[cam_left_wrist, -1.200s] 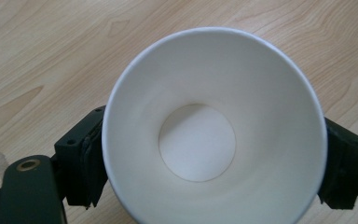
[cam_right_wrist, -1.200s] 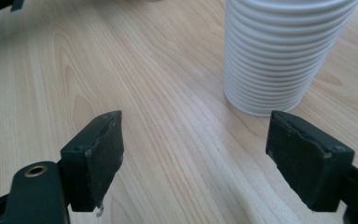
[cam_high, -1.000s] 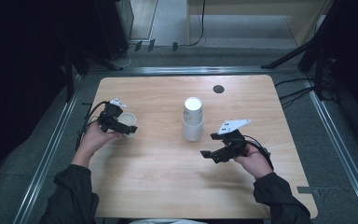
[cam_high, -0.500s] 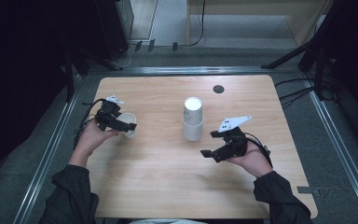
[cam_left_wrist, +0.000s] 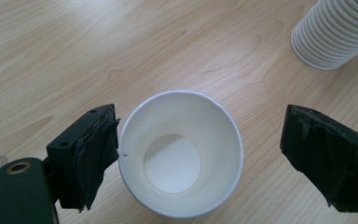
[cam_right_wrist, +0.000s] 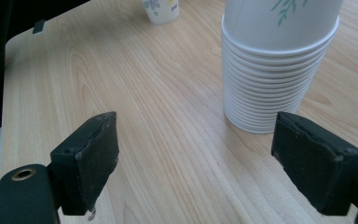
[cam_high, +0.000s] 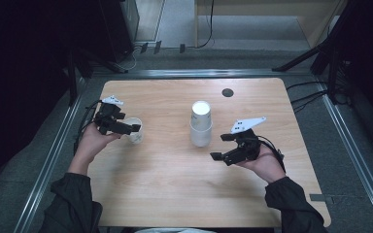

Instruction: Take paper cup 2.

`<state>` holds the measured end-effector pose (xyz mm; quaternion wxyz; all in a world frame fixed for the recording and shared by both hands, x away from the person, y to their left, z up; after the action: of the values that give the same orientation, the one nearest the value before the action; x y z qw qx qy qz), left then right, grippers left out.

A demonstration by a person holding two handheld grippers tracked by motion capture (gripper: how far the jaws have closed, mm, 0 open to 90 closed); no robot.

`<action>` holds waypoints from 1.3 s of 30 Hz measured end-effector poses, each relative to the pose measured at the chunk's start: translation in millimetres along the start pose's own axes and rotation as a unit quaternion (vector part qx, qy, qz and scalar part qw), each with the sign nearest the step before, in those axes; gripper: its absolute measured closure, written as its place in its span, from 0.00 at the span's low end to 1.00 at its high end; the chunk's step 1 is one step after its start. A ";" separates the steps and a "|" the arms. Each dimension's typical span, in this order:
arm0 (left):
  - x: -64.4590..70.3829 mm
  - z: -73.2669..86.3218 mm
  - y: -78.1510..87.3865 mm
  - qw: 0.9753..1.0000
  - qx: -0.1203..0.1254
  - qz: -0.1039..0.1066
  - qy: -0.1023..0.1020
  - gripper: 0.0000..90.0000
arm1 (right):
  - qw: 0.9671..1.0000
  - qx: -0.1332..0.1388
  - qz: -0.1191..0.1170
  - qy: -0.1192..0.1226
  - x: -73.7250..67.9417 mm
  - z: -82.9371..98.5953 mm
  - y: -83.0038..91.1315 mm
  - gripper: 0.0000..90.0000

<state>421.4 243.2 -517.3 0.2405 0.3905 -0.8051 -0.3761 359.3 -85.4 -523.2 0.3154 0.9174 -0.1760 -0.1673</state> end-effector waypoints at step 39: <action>91.8 30.7 33.5 0.997 0.014 0.063 -0.041 0.16 | 0.999 -0.003 0.031 0.036 41.7 -56.6 5.1 0.25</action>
<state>332.3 195.6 -500.5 0.2248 0.3263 -0.8425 -0.3650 418.6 -77.6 -486.0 0.3295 0.9159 -0.1923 -0.1252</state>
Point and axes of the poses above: each handheld gripper's, and its own axes: y roughly backward along the jaws, z roughly out of its underside, x roughly to its right, the point moved 9 cm from there along -y, roughly forward along the jaws, and after that the axes turned 3 degrees about -x, right-handed, at the moved point
